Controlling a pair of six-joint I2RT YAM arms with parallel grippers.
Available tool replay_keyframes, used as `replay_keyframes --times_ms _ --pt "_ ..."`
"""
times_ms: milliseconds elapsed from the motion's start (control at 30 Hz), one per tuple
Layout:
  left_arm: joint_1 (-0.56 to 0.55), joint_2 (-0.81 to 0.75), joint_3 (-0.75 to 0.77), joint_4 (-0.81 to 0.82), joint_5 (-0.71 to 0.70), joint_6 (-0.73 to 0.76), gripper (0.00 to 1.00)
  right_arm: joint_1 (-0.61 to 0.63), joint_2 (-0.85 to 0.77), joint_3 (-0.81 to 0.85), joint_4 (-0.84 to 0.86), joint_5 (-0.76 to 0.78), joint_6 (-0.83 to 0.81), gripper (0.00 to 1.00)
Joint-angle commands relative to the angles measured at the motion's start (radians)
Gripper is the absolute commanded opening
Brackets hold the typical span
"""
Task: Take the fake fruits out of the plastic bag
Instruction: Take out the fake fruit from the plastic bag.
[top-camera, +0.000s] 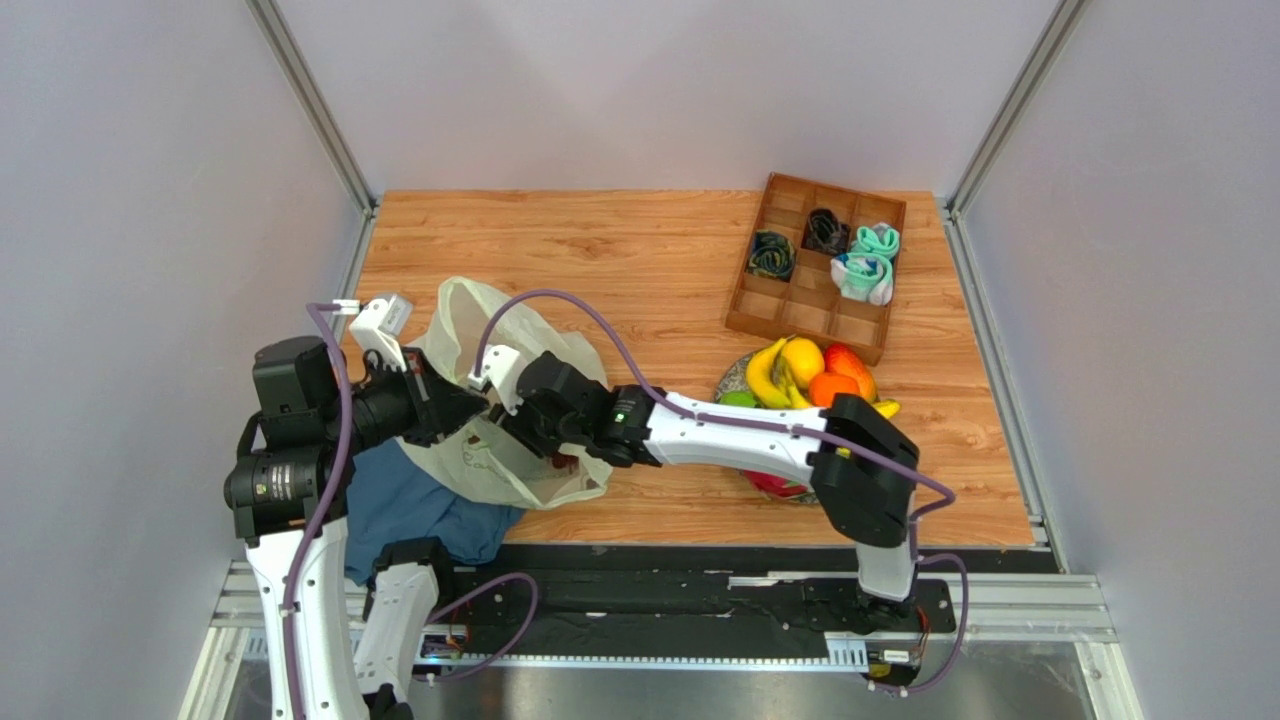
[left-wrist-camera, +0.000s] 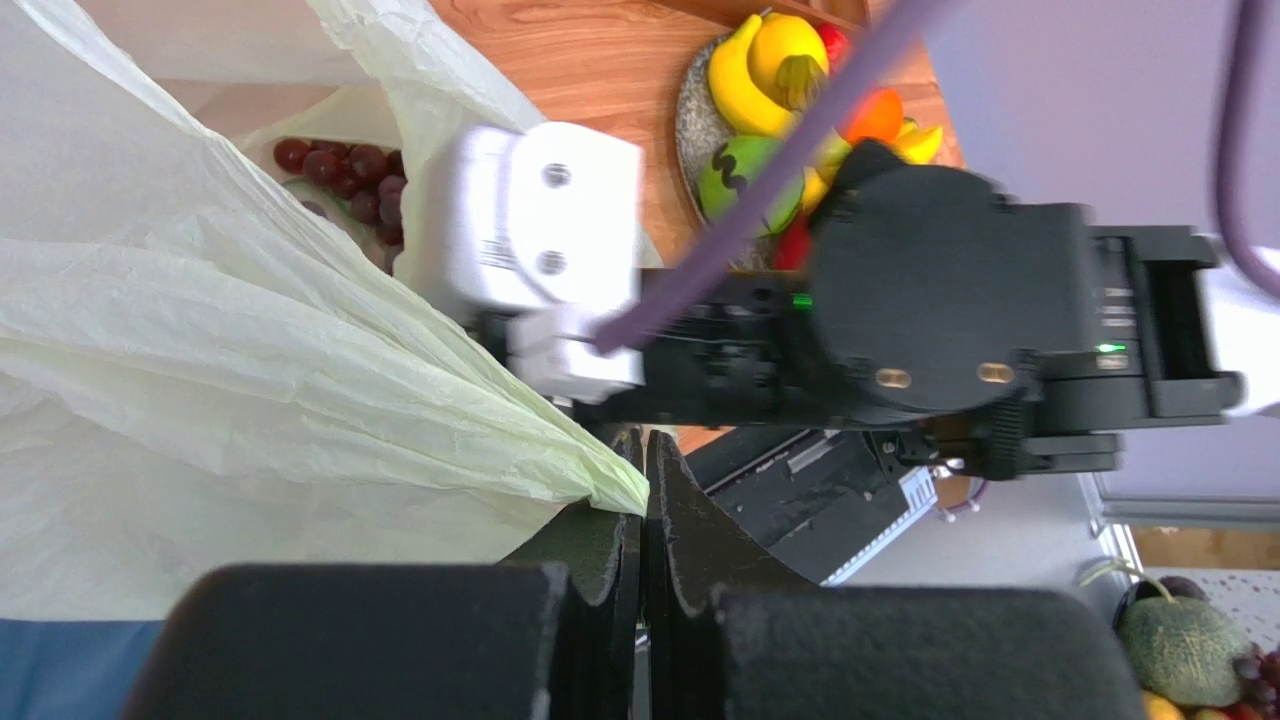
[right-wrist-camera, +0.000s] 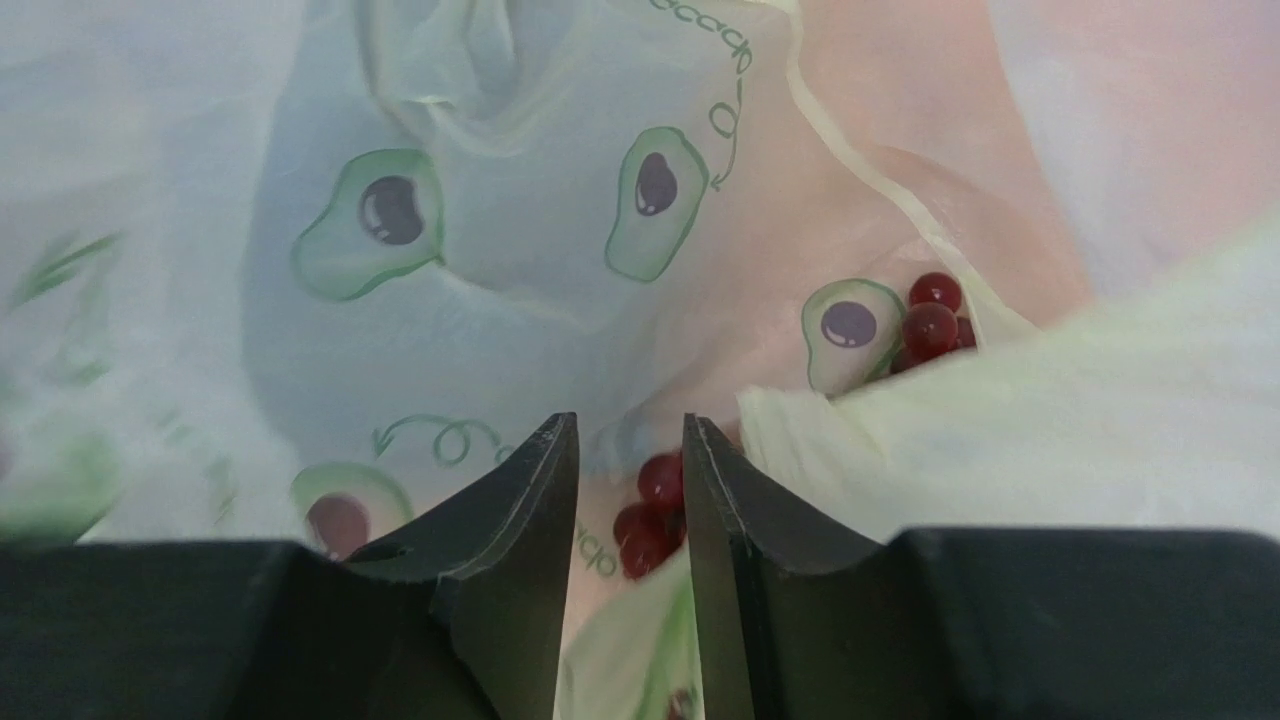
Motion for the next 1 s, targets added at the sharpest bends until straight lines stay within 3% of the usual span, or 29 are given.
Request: replay_keyframes --times_ms 0,67,133,267,333,500,667,867,967 --pt "0.006 0.010 0.009 0.047 0.028 -0.017 0.00 -0.017 0.135 0.113 0.010 0.004 0.068 0.37" --pt "0.006 0.010 0.018 0.036 0.019 -0.011 0.00 -0.016 0.179 0.158 -0.006 0.080 0.073 0.34" --pt "0.006 0.008 0.025 0.027 0.003 -0.001 0.00 -0.013 0.192 0.178 -0.009 0.265 0.084 0.33" --pt "0.008 0.005 0.027 0.032 -0.009 0.006 0.00 -0.031 0.166 0.140 0.035 0.340 -0.013 0.34" --pt "0.008 0.005 0.019 0.044 -0.004 -0.002 0.00 -0.059 0.135 0.115 0.036 0.289 -0.016 0.37" --pt "0.008 0.008 0.003 0.064 0.011 -0.017 0.00 -0.089 0.075 0.009 -0.014 0.055 0.001 0.61" --pt "0.008 0.007 -0.008 0.068 0.022 -0.022 0.00 -0.091 0.034 -0.112 -0.027 -0.038 -0.001 0.70" --pt "0.008 0.002 -0.014 0.078 0.022 -0.031 0.00 -0.100 0.066 -0.117 -0.011 -0.079 -0.048 0.71" --pt "0.009 0.002 -0.022 0.084 0.022 -0.034 0.00 -0.100 0.128 -0.052 -0.010 -0.127 -0.097 0.58"
